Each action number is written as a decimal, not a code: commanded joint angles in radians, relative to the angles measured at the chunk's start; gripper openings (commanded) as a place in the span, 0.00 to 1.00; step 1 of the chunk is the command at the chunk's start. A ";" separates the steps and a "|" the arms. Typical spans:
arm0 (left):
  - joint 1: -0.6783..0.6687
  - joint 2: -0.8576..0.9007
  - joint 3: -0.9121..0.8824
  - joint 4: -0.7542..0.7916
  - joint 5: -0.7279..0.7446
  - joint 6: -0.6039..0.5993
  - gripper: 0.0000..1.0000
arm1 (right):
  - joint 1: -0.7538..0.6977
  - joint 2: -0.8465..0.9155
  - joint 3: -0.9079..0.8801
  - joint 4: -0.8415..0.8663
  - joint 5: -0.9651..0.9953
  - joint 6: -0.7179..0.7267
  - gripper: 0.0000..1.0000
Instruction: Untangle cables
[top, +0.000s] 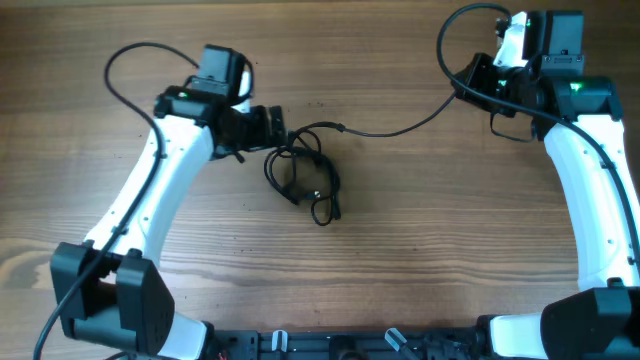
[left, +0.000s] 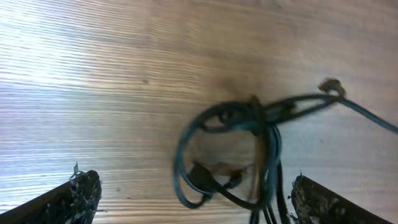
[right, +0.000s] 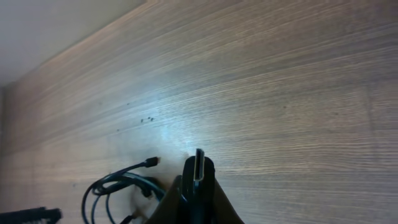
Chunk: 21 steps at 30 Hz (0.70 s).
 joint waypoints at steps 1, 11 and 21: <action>0.024 0.006 -0.005 0.003 0.028 0.022 1.00 | 0.002 0.012 0.007 0.002 0.035 -0.045 0.04; 0.019 0.021 -0.010 0.006 0.232 0.066 0.44 | 0.002 0.115 0.006 0.006 0.101 -0.076 0.20; -0.063 0.052 -0.011 0.009 0.232 0.102 0.50 | 0.002 0.141 0.006 -0.004 0.101 -0.075 0.85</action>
